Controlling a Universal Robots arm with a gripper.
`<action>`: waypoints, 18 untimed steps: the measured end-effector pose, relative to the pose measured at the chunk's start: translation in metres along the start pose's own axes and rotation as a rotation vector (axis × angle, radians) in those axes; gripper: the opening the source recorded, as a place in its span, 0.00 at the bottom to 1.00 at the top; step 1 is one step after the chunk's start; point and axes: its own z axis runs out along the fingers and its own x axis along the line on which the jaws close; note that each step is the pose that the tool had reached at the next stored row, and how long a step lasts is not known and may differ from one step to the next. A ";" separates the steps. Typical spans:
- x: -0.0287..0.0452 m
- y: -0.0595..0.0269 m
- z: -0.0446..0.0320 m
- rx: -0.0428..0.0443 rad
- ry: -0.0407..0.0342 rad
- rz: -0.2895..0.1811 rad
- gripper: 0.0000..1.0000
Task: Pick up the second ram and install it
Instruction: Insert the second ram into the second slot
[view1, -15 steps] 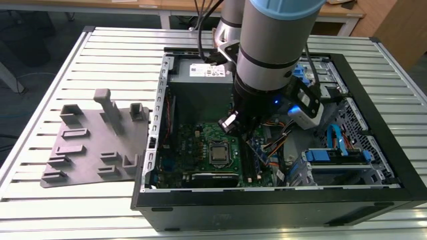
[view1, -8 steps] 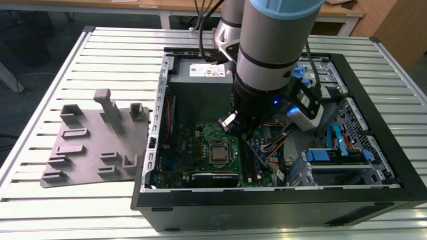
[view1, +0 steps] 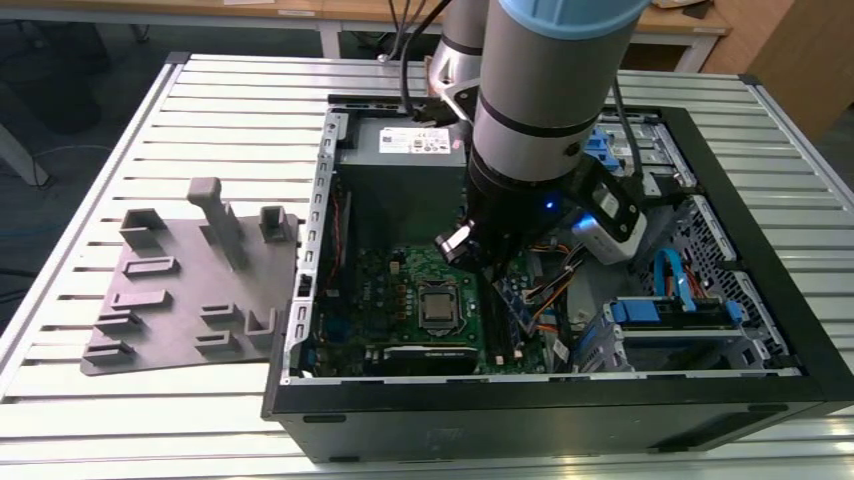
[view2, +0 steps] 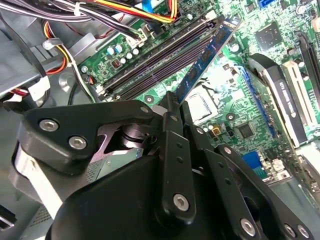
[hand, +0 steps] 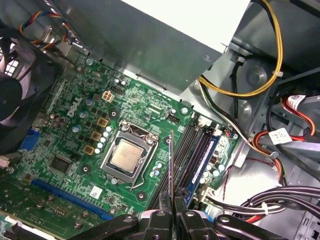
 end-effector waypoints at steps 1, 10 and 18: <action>0.0000 0.0000 0.0000 0.0004 -0.0002 0.005 0.11; 0.0000 0.0000 0.0000 0.0053 -0.0029 0.074 0.11; 0.0000 0.0000 0.0001 0.0084 -0.0045 0.116 0.11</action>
